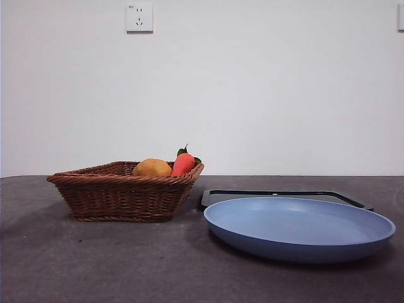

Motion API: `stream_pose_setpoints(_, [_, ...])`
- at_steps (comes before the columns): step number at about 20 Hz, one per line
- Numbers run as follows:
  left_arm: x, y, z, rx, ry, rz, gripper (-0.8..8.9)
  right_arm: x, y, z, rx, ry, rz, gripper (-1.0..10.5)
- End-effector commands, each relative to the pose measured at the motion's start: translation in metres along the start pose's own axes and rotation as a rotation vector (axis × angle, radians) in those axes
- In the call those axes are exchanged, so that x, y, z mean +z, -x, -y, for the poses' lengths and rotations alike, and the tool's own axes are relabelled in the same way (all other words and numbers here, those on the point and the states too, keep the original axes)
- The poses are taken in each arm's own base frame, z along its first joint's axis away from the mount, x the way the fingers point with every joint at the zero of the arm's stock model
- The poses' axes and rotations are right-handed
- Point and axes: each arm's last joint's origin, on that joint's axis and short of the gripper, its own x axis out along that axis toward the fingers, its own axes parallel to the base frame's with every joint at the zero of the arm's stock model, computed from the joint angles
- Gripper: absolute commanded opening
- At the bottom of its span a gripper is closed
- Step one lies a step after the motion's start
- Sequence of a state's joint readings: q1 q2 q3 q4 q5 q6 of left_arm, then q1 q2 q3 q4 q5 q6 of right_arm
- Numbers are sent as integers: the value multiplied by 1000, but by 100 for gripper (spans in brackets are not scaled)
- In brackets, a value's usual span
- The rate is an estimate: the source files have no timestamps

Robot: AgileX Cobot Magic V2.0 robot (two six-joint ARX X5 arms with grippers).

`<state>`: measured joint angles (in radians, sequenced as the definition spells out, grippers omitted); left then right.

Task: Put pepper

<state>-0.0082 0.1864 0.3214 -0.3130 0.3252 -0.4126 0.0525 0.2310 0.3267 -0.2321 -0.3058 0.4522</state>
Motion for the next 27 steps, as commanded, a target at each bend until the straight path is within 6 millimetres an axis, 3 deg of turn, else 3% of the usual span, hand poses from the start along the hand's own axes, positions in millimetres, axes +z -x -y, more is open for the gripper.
stream_pose_setpoints(1, [17, -1, 8, -32, -37, -41, 6, 22, 0, -12, 20, 67, -67, 5])
stream_pose_setpoints(13, [65, -16, 32, -194, -213, -370, 6, 81, -6, -47, 51, 292, -519, 5])
stream_pose_setpoints(22, [76, -14, 43, -217, -266, -451, 14, 87, -6, -51, 59, 330, -631, 15])
stream_pose_setpoints(23, [76, -14, 43, -218, -266, -450, 57, 87, -6, -51, 60, 327, -632, 37])
stream_pose_setpoints(26, [77, -14, 43, -220, -264, -439, 390, 87, -6, -51, 55, 314, -634, 277])
stream_pose_setpoints(27, [78, -15, 43, -222, -266, -433, 406, 86, -8, -51, 53, 306, -639, 316])
